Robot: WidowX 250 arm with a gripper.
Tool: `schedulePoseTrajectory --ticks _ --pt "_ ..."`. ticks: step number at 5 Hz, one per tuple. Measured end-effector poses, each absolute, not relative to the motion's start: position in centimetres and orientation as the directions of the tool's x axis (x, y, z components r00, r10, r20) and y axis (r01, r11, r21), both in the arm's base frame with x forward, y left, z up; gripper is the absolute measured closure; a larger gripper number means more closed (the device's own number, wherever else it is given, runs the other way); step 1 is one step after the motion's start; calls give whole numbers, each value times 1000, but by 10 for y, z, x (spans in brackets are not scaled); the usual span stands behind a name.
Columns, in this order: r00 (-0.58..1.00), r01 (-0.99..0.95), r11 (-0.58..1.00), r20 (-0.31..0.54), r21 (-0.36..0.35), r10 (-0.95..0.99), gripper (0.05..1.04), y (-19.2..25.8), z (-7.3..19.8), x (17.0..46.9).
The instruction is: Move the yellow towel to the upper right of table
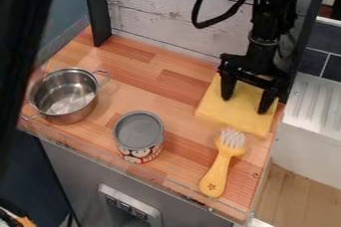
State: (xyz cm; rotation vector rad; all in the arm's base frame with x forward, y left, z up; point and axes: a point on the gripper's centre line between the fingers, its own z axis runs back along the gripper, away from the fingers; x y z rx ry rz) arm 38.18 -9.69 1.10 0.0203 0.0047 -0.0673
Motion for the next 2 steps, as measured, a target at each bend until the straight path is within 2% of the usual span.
schedulePoseTrajectory --ticks 1,2 --pt "995 79 997 64 22 -80 83 -100 49 370" --pt "993 82 997 86 8 -83 83 -100 66 354"
